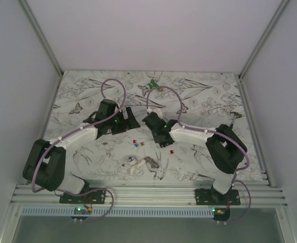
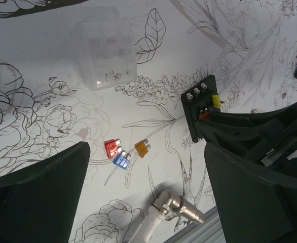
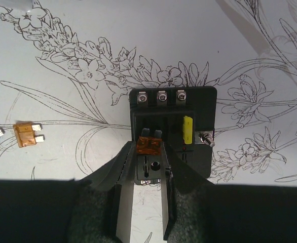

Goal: Snap on the fuse box
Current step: Pick up the fuse from the fuse box base.

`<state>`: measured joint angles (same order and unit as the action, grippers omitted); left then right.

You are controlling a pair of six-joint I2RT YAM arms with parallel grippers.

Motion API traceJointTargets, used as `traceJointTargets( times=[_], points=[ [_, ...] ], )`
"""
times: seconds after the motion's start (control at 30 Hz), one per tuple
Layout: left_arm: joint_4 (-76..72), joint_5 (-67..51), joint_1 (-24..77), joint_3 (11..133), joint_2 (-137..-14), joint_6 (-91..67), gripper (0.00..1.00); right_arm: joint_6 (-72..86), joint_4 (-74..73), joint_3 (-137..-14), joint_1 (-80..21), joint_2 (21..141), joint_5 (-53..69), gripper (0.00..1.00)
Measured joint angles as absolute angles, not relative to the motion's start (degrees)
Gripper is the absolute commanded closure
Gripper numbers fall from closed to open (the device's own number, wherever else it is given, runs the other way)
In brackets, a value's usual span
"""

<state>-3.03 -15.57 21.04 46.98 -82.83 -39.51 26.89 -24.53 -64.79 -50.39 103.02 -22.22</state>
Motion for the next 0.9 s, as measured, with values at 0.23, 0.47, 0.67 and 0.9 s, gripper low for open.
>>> traceJointTargets(
  times=[0.23,0.47,0.67,0.9],
  points=[
    [-2.94,-18.68,20.99,47.03,-82.83,-40.95,0.06,22.06,-22.61,-61.67,-50.39,98.56,-20.64,0.84],
    [-4.08,-25.30,21.02,48.18,-82.87,-44.40,0.25,12.88,-14.28,-55.59,-50.37,87.39,-13.67,0.83],
    [-5.10,-30.11,21.80,48.93,-82.83,-47.00,0.50,7.18,-6.48,-51.59,-49.39,81.19,-4.60,0.82],
    [-6.44,-32.60,23.66,49.67,-81.84,-48.86,0.61,3.81,-0.91,-50.26,-49.19,80.20,2.55,0.82]
  ],
)
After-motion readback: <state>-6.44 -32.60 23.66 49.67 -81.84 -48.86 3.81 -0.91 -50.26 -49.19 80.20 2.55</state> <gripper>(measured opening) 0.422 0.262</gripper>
